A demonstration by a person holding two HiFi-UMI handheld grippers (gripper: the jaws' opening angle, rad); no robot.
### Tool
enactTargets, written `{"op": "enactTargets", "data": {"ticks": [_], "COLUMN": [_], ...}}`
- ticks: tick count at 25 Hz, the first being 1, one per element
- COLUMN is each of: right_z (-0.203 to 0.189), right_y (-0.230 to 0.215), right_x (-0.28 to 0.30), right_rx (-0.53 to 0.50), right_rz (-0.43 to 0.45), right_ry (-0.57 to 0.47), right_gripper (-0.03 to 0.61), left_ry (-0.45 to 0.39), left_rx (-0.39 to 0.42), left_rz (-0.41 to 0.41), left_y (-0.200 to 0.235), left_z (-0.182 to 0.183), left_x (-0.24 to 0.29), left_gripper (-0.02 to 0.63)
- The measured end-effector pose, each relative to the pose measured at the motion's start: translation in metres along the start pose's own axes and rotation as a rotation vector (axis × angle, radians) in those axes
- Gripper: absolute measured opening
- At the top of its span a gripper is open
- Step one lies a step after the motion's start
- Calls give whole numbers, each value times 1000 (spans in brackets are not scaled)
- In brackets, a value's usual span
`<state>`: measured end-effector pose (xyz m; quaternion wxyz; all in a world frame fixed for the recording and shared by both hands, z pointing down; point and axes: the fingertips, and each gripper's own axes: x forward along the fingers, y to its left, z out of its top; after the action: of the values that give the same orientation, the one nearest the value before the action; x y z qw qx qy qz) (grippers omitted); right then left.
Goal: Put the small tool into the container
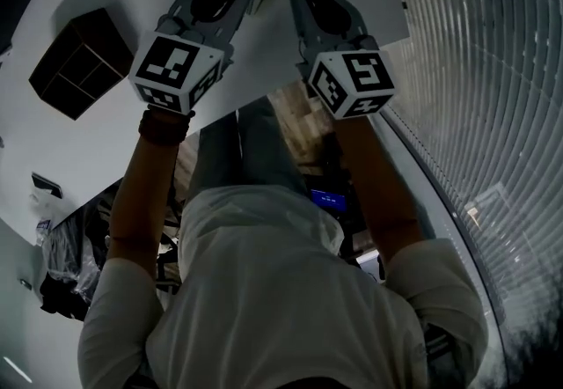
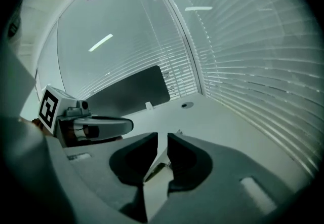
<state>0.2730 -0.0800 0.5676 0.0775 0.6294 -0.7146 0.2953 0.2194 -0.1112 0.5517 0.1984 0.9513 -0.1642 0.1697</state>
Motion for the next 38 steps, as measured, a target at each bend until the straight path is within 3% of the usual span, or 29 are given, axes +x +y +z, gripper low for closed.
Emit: {"op": "enactTargets", "data": {"ticks": [17,29,38], "right_z": [-33,-41,-43], "right_y": [-21,-25,-23], "right_x": [27,48,52], "right_rx": [123,224,243], "right_rz": [6,17,33], "right_ry": [100,118,127], "right_gripper": [176,186,176], "left_ry": [80,131,140], "left_rx": [10,13,-6], "left_rz": [-12,-8,-1], "left_y": [6,15,15], "left_z": [-33,-50,-59], "left_x": [25,35,29], "left_gripper": [3,3,3]}}
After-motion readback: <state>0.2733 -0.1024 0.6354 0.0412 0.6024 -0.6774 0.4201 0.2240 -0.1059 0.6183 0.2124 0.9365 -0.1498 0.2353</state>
